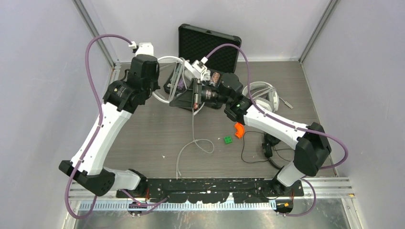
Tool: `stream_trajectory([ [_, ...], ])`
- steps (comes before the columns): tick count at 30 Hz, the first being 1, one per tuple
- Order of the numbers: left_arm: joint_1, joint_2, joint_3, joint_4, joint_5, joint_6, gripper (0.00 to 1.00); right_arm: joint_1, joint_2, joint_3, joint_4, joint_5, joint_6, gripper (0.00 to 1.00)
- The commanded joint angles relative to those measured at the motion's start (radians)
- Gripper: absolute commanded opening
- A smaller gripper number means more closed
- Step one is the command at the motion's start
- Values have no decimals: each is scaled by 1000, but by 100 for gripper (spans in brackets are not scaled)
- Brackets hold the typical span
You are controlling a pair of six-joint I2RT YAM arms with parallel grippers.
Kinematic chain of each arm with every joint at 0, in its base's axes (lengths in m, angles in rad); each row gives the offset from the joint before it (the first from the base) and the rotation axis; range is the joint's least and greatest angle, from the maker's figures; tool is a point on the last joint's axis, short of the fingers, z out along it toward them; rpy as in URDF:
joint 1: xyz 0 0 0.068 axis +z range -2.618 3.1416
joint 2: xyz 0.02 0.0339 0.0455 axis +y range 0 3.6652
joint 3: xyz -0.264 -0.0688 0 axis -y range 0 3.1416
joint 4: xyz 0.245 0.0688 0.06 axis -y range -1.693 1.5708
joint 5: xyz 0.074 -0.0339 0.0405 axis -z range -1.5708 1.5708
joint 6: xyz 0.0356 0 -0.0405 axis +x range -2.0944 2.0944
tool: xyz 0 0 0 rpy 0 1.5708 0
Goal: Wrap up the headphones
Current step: Wrap the headphones cable around the headphones.
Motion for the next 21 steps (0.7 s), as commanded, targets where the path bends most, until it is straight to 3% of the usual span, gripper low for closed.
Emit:
stream_trajectory([
  [1, 7, -57, 15, 123, -9, -213, 0, 22, -34, 31, -36, 70, -104, 11],
  [10, 7, -63, -7, 136, -46, -386, 0, 54, -43, 47, -86, 117, -179, 10],
  [21, 7, -90, 16, 130, -64, -551, 0, 137, -104, 8, -258, 366, -533, 9],
])
